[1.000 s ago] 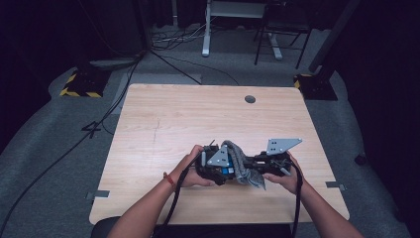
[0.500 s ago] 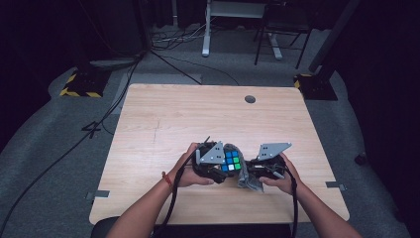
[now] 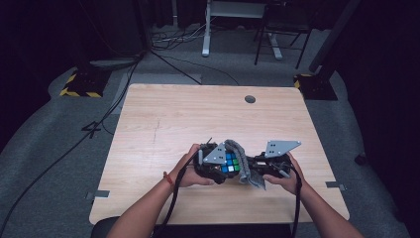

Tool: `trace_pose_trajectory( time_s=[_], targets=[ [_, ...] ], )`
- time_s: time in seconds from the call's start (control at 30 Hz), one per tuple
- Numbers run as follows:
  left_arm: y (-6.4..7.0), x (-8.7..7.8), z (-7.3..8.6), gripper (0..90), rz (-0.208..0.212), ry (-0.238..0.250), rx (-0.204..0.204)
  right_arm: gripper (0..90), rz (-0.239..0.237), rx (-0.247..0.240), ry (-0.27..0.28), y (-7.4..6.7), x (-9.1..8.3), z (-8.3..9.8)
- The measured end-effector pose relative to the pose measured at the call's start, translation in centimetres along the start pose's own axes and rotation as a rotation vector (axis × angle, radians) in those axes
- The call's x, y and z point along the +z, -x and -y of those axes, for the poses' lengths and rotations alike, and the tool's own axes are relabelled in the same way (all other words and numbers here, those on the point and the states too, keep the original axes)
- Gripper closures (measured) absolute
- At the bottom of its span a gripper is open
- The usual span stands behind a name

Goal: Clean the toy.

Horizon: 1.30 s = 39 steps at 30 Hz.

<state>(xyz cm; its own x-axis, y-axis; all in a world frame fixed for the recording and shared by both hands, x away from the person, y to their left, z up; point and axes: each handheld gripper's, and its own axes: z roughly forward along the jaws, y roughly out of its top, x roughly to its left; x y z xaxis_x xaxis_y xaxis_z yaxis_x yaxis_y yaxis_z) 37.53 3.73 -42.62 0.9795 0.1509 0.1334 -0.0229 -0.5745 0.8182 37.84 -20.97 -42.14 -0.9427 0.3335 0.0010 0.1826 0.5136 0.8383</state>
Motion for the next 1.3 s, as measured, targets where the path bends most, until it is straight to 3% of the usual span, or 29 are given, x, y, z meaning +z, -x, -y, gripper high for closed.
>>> trace_pose_trajectory(
  time_s=[0.1,0.27,0.4,0.47,0.53,0.6,0.7,0.87,1.03,1.17,1.3],
  targets=[
    [0.6,-0.1,-0.3,33.5,-0.007,0.008,0.03,81.2,-0.005,0.004,-0.049,0.2,0.9,0.5],
    [0.8,-0.5,-0.7,33.5,-0.007,0.027,0.039,81.2,-0.017,0.007,-0.105,0.3,1.9,1.4],
    [0.4,-0.3,-0.3,33.5,-0.015,-0.003,0.035,81.2,-0.023,-0.01,-0.128,0.2,2.4,1.4],
    [0.2,-0.2,0.0,33.6,-0.026,-0.011,0.022,81.2,-0.025,-0.004,-0.106,0.2,1.9,1.2],
    [0.1,0.0,0.3,33.5,-0.033,-0.03,0.019,81.2,-0.049,0.023,-0.036,0.5,1.0,0.9],
    [0.1,0.2,0.4,33.5,-0.018,-0.03,0.013,81.2,-0.034,0.012,-0.006,0.4,0.2,0.5],
    [0.4,0.3,0.0,33.5,-0.001,-0.012,0.018,81.2,-0.018,-0.003,-0.026,0.2,0.2,0.5],
    [0.6,0.1,-0.2,33.5,0.007,0.016,0.025,81.1,-0.002,0.002,-0.123,0.5,1.7,1.2],
    [0.6,0.2,-0.1,33.5,0.012,0.002,0.024,81.1,-0.019,-0.011,-0.165,0.3,2.6,1.5],
    [0.2,0.3,0.3,33.5,0.0,-0.016,0.016,81.0,-0.022,-0.013,-0.166,0.2,2.5,1.5],
    [-0.1,0.6,0.7,33.5,0.011,-0.03,-0.001,81.0,-0.032,0.005,-0.108,0.4,1.4,1.1]
  ],
)
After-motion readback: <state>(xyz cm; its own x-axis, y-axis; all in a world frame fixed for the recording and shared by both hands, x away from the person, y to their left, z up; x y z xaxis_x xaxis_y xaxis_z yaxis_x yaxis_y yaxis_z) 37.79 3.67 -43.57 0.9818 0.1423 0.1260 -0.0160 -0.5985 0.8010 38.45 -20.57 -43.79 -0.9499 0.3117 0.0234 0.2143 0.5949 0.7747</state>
